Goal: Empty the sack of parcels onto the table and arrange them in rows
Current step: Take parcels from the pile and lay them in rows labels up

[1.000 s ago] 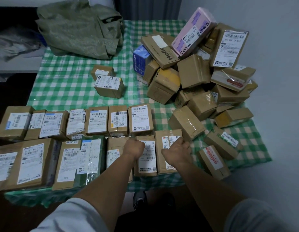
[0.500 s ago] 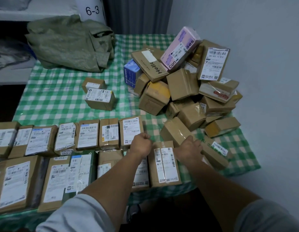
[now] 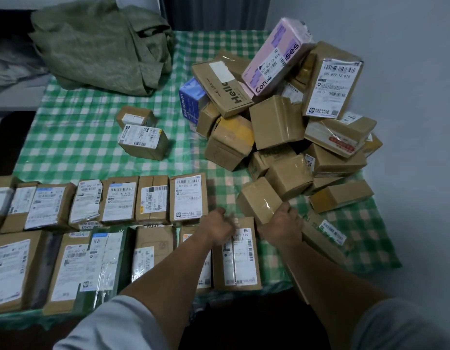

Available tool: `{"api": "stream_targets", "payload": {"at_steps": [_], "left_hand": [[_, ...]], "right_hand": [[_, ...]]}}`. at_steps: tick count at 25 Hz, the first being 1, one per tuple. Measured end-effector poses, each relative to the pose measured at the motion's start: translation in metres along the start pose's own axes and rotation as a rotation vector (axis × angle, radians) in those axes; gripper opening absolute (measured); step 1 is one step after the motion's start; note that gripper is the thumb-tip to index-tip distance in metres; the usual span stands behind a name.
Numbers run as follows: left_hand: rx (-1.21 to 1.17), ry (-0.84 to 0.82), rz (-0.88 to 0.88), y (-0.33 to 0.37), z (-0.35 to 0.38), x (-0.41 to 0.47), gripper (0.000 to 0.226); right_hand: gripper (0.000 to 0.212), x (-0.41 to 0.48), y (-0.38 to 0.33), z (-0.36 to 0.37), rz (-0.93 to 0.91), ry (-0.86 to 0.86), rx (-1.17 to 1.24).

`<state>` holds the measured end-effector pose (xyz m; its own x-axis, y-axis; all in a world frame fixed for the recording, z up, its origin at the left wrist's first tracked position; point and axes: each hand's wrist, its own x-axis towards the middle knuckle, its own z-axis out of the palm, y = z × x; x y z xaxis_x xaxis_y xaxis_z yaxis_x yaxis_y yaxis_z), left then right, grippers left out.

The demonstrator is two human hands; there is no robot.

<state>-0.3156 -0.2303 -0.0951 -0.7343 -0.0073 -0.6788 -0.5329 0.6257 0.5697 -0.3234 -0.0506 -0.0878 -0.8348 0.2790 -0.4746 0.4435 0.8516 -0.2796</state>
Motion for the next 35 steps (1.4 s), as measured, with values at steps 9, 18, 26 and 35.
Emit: {"api": "stream_targets", "payload": {"at_steps": [9,18,26,35], "left_hand": [[0.020,-0.008,0.004,-0.004,-0.001,-0.001,0.063],[-0.898,0.034,-0.036,0.034,-0.037,-0.034,0.055],[-1.067,-0.101,-0.092,0.038,-0.076,-0.065,0.054],[-1.138,-0.018,0.001,0.030,-0.091,-0.065,0.030]], "right_hand": [[0.096,-0.003,0.000,-0.003,-0.036,0.079,0.069],[0.098,-0.047,-0.021,-0.030,-0.366,0.377,0.017],[0.091,-0.080,-0.046,-0.032,-0.620,0.389,-0.215],[0.044,-0.084,-0.064,-0.043,-0.112,-0.067,0.811]]}}
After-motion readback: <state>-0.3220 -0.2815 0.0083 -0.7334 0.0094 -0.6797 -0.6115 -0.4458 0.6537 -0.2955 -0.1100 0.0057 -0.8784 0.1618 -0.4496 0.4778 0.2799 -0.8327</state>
